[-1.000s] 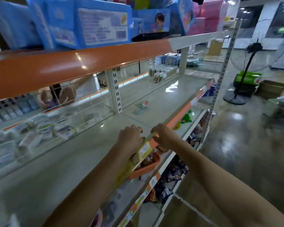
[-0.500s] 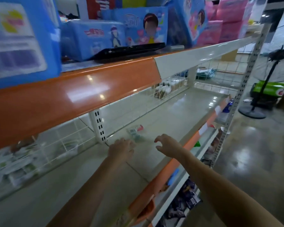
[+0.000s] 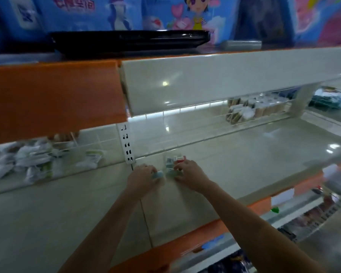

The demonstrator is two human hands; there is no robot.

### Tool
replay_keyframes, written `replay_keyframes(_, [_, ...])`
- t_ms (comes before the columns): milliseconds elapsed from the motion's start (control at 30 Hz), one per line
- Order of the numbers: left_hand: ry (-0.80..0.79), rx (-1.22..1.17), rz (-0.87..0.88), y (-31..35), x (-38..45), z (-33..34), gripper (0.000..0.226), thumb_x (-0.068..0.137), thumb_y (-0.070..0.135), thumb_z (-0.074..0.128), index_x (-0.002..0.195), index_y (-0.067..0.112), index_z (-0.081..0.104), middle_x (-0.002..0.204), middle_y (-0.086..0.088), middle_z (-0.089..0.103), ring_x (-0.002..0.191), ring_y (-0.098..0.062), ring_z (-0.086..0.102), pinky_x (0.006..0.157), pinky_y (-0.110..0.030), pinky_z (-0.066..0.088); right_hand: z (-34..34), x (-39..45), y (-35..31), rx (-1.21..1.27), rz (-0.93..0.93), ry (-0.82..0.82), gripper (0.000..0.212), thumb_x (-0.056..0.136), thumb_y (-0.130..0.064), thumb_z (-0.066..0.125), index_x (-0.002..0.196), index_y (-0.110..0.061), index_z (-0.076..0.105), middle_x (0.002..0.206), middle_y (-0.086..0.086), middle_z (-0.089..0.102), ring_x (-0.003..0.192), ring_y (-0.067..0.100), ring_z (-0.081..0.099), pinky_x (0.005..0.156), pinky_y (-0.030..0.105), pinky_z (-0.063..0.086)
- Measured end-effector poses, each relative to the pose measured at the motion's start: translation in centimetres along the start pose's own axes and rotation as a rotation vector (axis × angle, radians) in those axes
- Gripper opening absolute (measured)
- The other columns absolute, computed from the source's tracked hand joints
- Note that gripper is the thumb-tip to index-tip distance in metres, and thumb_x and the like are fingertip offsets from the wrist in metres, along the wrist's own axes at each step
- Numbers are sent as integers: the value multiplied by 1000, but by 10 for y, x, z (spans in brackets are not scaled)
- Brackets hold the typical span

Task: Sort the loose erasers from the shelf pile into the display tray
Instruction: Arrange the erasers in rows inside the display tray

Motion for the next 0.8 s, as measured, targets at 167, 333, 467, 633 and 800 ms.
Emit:
replay_keyframes(167, [96, -82, -98, -1, -17, 0, 31, 83, 34, 67, 111, 20, 63, 103, -5, 61, 93, -22, 60, 76, -28, 45, 4, 8, 4, 63, -104, 3, 30, 83, -26, 66, 107, -10, 65, 114, 11, 63, 109, 29, 55, 96, 34, 42])
replay_keyframes(333, [232, -214, -106, 1, -46, -5, 33, 80, 17, 71, 112, 13, 65, 102, -4, 63, 86, -16, 58, 75, -23, 43, 1, -6, 6, 245, -197, 32, 20, 86, -14, 60, 106, -9, 64, 107, 8, 64, 90, 15, 57, 74, 17, 39])
replay_keyframes(467, [305, -274, -147, 5, -74, -10, 36, 78, 13, 73, 113, 13, 63, 106, -1, 62, 83, -10, 57, 75, -18, 47, -1, -28, 2, 382, -265, 21, 25, 83, -9, 66, 107, -14, 61, 107, 1, 61, 91, 10, 55, 73, 6, 40])
replay_keyframes(633, [375, -293, -177, 10, -108, -13, 31, 78, 10, 73, 108, 13, 65, 102, 0, 60, 82, -5, 55, 69, -3, 43, -4, -55, -13, 530, -308, -33, 25, 83, -4, 65, 106, -13, 60, 103, -2, 59, 92, 9, 56, 75, 5, 44])
replay_keyframes(800, [421, -319, -211, 14, -136, -16, 29, 79, 13, 72, 107, 17, 65, 99, 6, 58, 82, -4, 55, 71, -6, 45, -6, -75, -31, 634, -375, -111, 22, 86, -10, 64, 106, -18, 59, 95, -9, 60, 80, 1, 58, 71, 11, 49])
Point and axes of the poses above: each hand's wrist, its own x-axis towards the middle knuckle, its own z-axis out of the palm, y = z × x, the point moved 5 cm from there along x, towards the middle knuckle
